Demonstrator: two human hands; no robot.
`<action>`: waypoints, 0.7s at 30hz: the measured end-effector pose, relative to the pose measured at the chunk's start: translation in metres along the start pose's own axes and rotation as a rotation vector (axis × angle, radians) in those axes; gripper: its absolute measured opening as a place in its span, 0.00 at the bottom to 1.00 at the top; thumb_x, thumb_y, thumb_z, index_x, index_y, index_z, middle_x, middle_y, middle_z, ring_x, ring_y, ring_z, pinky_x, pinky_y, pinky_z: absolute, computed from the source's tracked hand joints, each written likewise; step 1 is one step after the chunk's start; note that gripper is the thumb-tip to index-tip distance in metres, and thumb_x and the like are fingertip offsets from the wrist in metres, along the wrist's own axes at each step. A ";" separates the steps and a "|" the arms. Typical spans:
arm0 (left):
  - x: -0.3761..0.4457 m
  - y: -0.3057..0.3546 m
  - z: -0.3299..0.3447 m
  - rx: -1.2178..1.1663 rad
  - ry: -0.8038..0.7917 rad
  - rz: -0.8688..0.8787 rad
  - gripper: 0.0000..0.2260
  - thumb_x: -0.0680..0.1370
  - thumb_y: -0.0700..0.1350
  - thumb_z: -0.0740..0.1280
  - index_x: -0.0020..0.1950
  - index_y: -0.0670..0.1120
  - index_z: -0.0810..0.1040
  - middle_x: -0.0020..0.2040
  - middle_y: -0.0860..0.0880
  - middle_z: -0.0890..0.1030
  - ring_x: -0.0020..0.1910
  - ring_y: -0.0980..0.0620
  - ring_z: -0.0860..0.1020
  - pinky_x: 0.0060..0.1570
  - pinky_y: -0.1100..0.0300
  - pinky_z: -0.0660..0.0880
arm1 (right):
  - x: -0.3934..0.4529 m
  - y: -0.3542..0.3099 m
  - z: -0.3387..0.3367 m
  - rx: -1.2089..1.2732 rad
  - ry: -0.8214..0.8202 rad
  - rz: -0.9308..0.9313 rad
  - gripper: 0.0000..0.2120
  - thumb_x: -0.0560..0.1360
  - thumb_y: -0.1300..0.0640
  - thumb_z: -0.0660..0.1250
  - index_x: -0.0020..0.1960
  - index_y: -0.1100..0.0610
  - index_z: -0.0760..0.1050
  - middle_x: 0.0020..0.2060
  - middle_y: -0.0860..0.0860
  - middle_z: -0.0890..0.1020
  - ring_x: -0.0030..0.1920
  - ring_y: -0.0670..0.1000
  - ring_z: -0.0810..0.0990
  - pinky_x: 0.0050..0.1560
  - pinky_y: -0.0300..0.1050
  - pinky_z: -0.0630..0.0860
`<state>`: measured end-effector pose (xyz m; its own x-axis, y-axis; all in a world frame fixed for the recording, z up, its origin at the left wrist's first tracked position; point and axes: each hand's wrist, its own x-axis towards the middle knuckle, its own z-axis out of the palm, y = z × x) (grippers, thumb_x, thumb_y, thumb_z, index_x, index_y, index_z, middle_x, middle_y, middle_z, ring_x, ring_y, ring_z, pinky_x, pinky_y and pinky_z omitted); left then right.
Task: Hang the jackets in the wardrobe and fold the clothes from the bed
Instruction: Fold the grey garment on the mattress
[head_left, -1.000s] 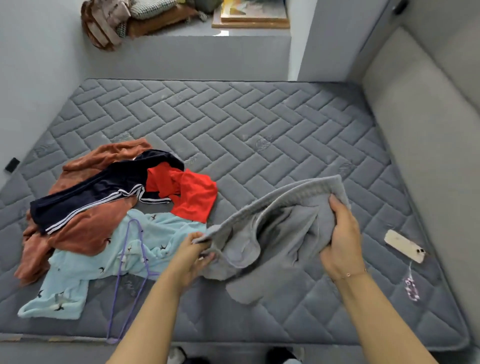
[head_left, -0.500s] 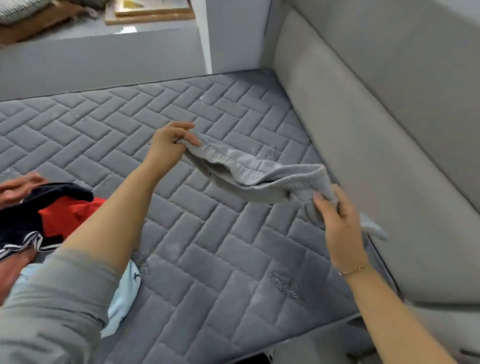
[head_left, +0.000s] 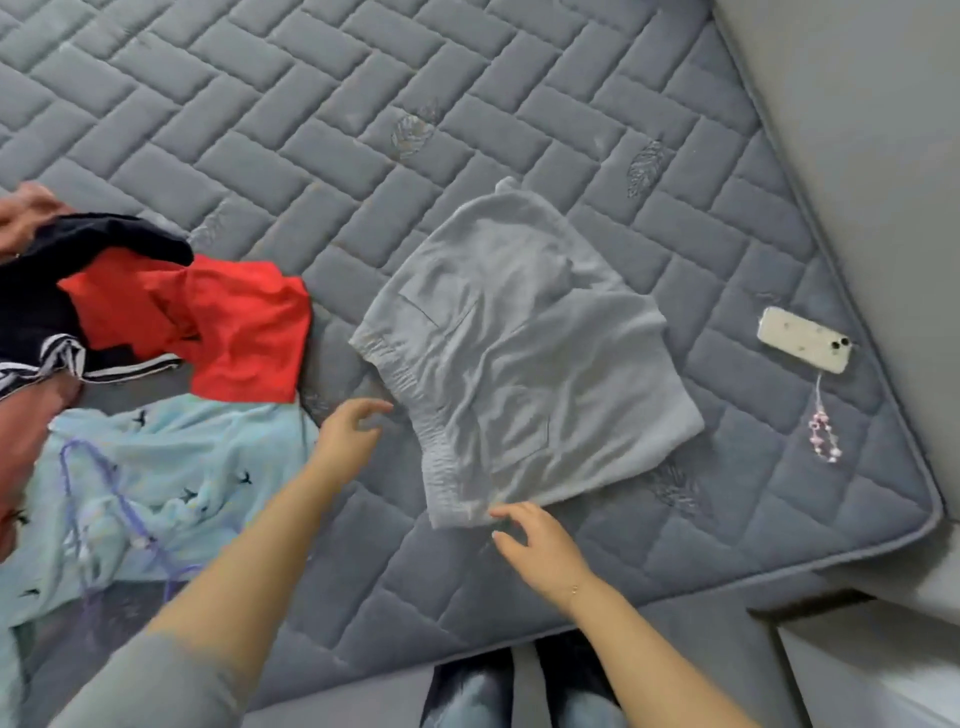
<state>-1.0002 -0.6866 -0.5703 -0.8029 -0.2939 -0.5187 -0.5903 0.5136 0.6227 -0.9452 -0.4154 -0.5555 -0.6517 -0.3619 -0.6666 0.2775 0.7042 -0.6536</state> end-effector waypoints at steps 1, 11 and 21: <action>-0.010 -0.009 0.020 -0.047 -0.017 -0.039 0.16 0.75 0.30 0.66 0.61 0.39 0.80 0.61 0.41 0.79 0.60 0.41 0.77 0.61 0.51 0.73 | 0.005 0.008 0.001 0.061 0.035 0.045 0.14 0.80 0.57 0.63 0.65 0.54 0.75 0.62 0.48 0.75 0.64 0.46 0.72 0.59 0.29 0.65; -0.056 -0.031 0.173 -0.877 0.155 -0.902 0.30 0.74 0.51 0.74 0.71 0.43 0.68 0.70 0.44 0.70 0.65 0.44 0.73 0.61 0.47 0.73 | 0.059 0.127 -0.085 1.031 0.443 0.662 0.24 0.81 0.56 0.63 0.74 0.60 0.64 0.71 0.59 0.69 0.70 0.57 0.70 0.66 0.55 0.70; -0.062 -0.012 0.193 -1.221 0.596 -0.851 0.12 0.79 0.35 0.67 0.61 0.37 0.74 0.56 0.41 0.77 0.44 0.50 0.78 0.48 0.54 0.78 | 0.101 0.142 -0.147 1.266 0.721 0.617 0.23 0.77 0.55 0.70 0.69 0.60 0.69 0.64 0.57 0.77 0.61 0.58 0.79 0.56 0.53 0.78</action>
<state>-0.9277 -0.5189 -0.6588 0.0353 -0.5520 -0.8331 -0.3366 -0.7915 0.5101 -1.0748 -0.2619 -0.6631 -0.3025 0.3898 -0.8698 0.7606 -0.4512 -0.4668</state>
